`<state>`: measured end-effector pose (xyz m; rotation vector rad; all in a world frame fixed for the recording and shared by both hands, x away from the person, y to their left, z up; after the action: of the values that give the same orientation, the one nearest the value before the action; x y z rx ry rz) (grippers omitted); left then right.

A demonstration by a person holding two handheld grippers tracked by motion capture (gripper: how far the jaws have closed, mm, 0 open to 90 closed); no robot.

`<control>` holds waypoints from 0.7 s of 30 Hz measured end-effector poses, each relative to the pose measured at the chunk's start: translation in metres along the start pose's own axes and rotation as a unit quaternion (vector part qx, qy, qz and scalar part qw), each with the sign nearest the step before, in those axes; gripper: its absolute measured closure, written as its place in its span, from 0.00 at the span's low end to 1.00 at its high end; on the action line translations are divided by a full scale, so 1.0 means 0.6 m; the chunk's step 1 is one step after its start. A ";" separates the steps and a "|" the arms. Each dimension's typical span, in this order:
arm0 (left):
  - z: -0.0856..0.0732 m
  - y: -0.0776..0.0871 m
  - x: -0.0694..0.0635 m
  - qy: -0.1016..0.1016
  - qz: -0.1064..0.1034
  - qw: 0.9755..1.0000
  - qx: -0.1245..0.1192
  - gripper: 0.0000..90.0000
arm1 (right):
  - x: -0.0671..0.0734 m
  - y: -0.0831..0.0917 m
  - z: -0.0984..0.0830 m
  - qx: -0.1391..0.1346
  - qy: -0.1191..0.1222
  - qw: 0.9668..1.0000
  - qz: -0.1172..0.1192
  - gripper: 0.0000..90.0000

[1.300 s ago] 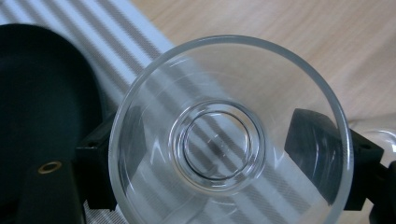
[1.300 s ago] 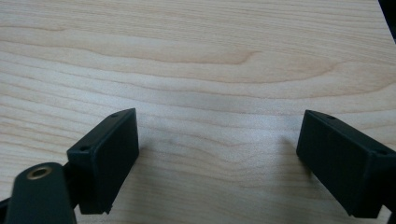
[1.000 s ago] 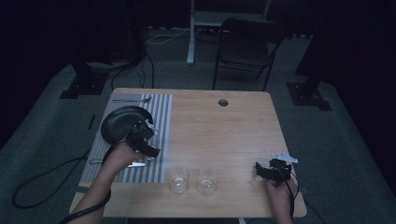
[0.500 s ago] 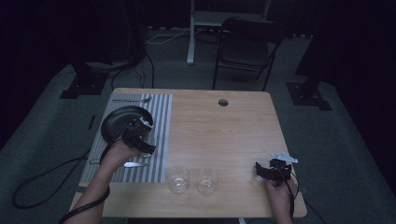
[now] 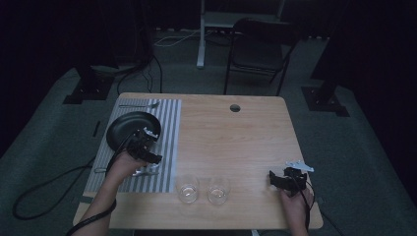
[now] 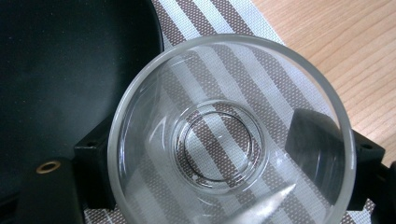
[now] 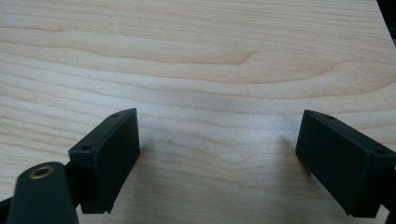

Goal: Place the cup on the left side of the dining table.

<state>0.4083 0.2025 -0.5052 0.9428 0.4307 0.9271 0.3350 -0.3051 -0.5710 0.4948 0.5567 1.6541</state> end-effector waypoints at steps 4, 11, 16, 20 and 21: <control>-0.005 -0.003 0.000 0.005 0.000 1.000 -0.018 0.19 | 0.000 0.000 0.000 0.000 0.000 1.000 0.000 0.15; -0.012 -0.013 -0.005 0.001 0.014 1.000 -0.010 0.18 | 0.000 0.000 0.000 0.000 0.000 1.000 0.000 0.15; -0.013 -0.005 -0.003 0.021 0.010 0.999 -0.021 0.18 | 0.000 0.000 0.000 0.000 0.000 1.000 0.000 0.15; -0.015 0.000 0.000 0.052 0.013 0.998 -0.033 0.10 | 0.000 0.000 0.000 0.000 0.000 1.000 0.000 0.15; -0.016 0.002 0.001 0.058 0.013 0.997 -0.039 0.10 | 0.000 0.000 0.000 0.000 0.000 1.000 0.000 0.15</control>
<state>0.4014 0.2078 -0.5095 0.8284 0.4780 1.0182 0.3350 -0.3050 -0.5710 0.4950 0.5566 1.6541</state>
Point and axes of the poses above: each handheld gripper's, and its own axes: y roughly backward along the jaws, z roughly out of its top, x roughly to its left, the point moved 3 cm from there along -y, roughly forward along the jaws, and after that the axes turned 6 degrees about -x, right-handed, at the moved point
